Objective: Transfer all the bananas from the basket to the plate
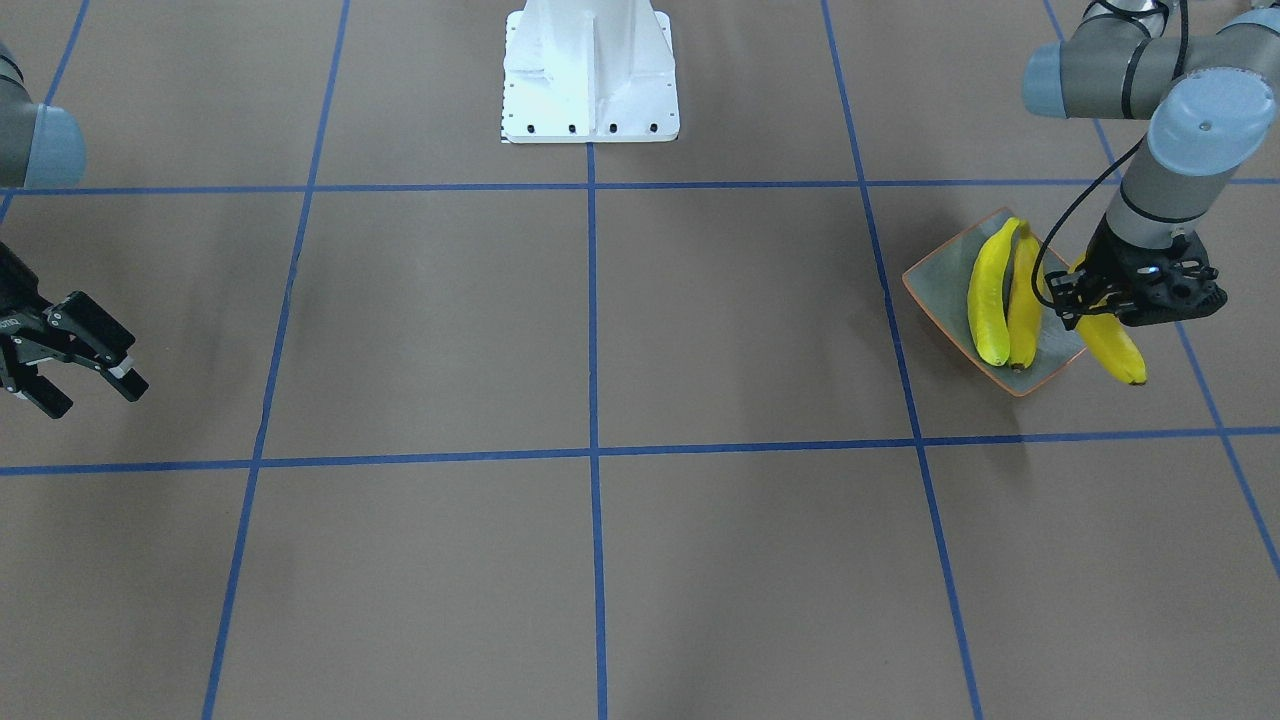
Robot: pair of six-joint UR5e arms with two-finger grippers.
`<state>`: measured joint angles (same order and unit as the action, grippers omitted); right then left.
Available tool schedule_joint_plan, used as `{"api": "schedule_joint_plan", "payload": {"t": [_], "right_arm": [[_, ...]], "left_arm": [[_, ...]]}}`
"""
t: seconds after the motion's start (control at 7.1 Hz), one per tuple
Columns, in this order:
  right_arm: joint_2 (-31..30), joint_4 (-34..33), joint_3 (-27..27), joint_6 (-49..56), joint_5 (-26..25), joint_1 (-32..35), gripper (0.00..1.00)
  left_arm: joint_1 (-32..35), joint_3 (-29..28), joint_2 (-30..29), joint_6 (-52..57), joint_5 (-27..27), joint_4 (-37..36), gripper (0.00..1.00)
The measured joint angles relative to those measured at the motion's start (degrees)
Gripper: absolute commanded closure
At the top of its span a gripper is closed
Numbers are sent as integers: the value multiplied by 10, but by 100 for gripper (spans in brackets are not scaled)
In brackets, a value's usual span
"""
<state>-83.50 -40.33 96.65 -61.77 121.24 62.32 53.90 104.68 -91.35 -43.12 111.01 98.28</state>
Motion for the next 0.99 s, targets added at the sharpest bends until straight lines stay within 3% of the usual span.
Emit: {"api": "schedule_joint_plan", "payload": {"t": [0.14,0.7,0.99], "right_arm": [[0,0,1,0,2,1,0],[1,-2,3,-1,6,2,0],[0,-4,6,-1,10,7,0]], "left_arm": [[-4,-1,3,0,-1,1,1],[-11,17,5,-2,2,1,0],[-10,44,-1,-4,41,0,0]]}}
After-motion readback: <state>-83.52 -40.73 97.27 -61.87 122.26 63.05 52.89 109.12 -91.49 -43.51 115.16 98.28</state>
